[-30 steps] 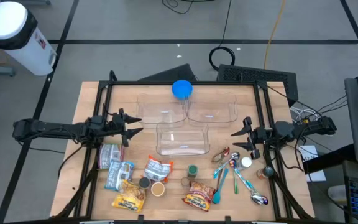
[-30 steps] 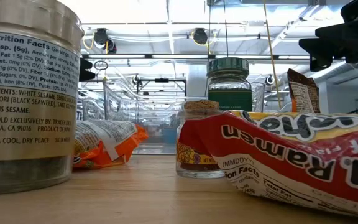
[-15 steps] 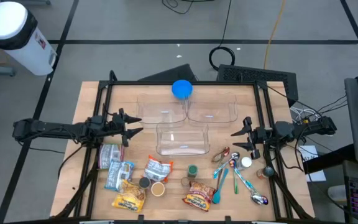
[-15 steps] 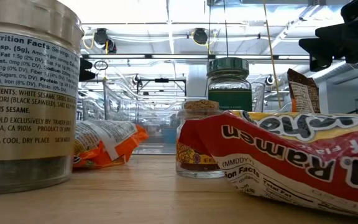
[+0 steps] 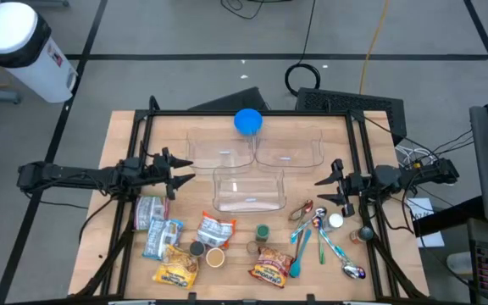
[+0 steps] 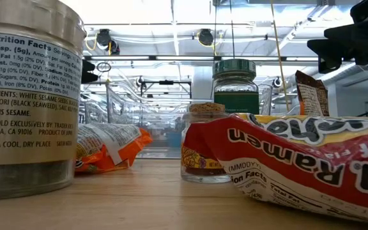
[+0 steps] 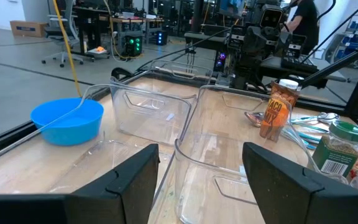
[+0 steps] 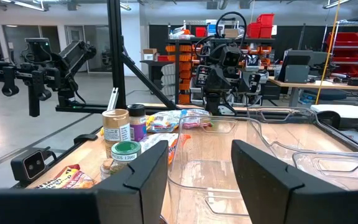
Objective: Pick & Place Food Item
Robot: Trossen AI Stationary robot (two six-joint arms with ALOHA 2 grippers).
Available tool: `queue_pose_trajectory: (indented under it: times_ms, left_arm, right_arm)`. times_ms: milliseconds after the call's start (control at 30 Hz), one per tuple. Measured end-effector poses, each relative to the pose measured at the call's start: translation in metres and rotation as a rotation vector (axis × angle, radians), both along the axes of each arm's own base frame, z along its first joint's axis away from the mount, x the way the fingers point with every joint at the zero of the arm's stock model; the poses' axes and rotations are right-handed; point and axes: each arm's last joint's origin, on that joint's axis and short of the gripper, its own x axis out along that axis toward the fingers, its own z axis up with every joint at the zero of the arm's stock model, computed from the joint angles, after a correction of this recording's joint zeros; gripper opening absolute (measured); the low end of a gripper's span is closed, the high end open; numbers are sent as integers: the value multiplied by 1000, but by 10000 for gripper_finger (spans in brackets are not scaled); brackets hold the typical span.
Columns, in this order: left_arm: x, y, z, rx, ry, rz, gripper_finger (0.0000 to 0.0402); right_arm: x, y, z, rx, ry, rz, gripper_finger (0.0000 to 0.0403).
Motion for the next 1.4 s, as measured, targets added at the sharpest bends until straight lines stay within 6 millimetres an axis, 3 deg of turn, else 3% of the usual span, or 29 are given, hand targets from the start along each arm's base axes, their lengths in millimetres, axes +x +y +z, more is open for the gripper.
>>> queue_pose_trajectory:
  times_ms: [233, 500, 833, 1067, 1267, 1333, 1400]
  left_arm:
    - [0, 0, 0, 0, 0, 0, 241]
    - [0, 0, 0, 0, 0, 0, 241]
    - [0, 0, 0, 0, 0, 0, 241]
    - [0, 0, 0, 0, 0, 0, 241]
    - [0, 0, 0, 0, 0, 0, 241]
    - [0, 0, 0, 0, 0, 0, 241]
    - [0, 0, 0, 0, 0, 0, 241]
  right_arm:
    - [0, 0, 0, 19, 0, 3, 171]
    - [-1, 0, 10, 243, -75, 31, 171]
    - [-5, -1, 22, 231, -207, 36, 169]
    - [-6, -1, 29, 411, -247, 93, 169]
    - [-4, 1, 44, 438, -376, 148, 209]
    - [5, 4, 38, 433, -270, 140, 236]
    - [16, 10, 49, 414, -143, 136, 268]
